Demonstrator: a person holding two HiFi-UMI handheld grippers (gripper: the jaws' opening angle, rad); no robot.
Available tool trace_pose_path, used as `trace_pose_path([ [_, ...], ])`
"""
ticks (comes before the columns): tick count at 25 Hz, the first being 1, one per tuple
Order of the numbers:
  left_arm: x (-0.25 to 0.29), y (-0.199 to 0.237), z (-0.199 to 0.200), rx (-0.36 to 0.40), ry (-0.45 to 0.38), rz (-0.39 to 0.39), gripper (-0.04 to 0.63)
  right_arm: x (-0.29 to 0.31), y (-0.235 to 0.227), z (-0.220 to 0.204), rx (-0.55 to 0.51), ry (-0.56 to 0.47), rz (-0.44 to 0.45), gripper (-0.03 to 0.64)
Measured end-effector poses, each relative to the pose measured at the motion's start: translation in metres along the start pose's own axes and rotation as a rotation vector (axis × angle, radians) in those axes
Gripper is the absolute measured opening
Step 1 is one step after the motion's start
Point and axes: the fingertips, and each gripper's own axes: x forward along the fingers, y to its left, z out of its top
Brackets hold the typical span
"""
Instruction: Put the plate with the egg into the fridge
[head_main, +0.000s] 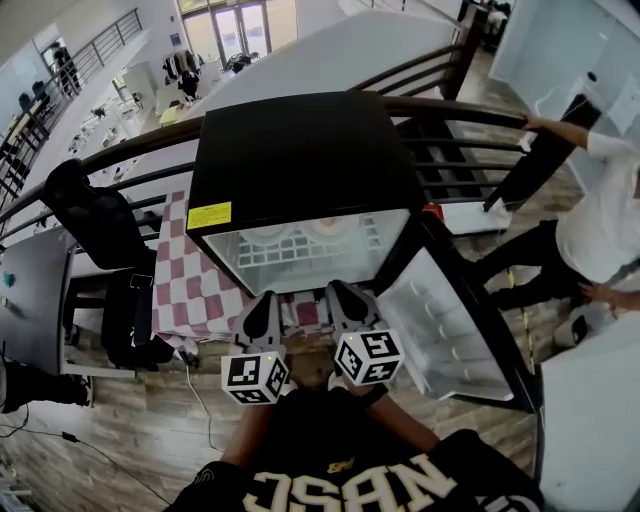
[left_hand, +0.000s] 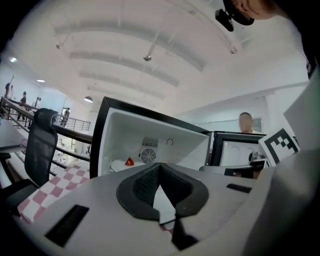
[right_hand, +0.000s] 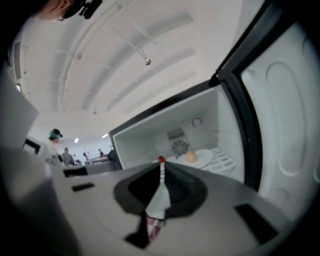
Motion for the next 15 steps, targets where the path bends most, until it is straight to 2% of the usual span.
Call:
trace_pose_path([
  [4,-0.003,0.011,0.032,0.191,-0.067,0.035,0.021,-0.002,0.004,0.026,-0.140,-0.092,-0.061,0.037],
  [5,-0.003,0.013,0.038,0.201,-0.082,0.032,0.021,-0.004,0.003,0.035,-0.181,-0.118,-0.083,0.037],
  [8,-0.002,0.026,0.049,0.144,-0.108,0.028,0.021,-0.007,-0.003,0.048,-0.263,-0.141,-0.156,0.037],
  [15,0.010,0.030,0.056,0.176,-0.099,-0.007,0.023,-0.010,-0.021,0.062,-0.251,-0.168,-0.243,0.038],
])
